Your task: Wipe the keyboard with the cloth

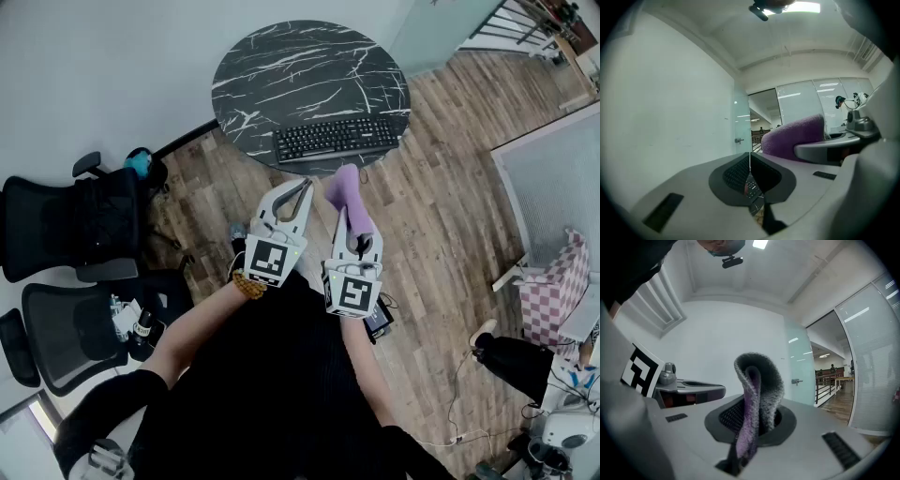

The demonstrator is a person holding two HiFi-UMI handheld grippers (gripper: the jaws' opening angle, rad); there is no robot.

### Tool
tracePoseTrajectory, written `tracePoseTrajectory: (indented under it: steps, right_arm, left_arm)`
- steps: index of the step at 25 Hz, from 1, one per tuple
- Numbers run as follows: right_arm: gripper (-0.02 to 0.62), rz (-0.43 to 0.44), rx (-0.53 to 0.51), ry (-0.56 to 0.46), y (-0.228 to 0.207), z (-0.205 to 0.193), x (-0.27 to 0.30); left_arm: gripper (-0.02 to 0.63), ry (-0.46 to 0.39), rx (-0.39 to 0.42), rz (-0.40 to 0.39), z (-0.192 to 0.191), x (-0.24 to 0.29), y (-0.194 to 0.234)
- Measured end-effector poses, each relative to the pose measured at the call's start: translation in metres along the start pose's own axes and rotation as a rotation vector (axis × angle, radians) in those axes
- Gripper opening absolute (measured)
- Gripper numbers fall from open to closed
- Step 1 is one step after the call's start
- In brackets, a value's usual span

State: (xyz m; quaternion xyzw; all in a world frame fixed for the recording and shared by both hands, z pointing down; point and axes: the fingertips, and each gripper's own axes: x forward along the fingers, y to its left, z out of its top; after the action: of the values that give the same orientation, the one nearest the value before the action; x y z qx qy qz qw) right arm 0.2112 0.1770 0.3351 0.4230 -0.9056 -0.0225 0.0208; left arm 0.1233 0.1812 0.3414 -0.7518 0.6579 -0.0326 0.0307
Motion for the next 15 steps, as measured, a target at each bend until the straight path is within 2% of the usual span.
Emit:
tracePoseTrajectory:
  steps: [5,9,15]
  right_arm:
    - [0.059,0.046,0.071,-0.003,0.002,-0.012,-0.005]
    - [0.06,0.079,0.1,0.02,0.0,-0.022,0.0]
    - [0.06,0.05,0.155,0.057,-0.016,-0.037,0.013]
  left_arm:
    - [0.018,0.021,0.02,0.011,0.002,-0.005,-0.006]
    - [0.02,0.015,0.041,-0.02,-0.002,-0.011,-0.007]
    - [0.02,0.047,0.011,-0.03,-0.018,-0.003,0.007]
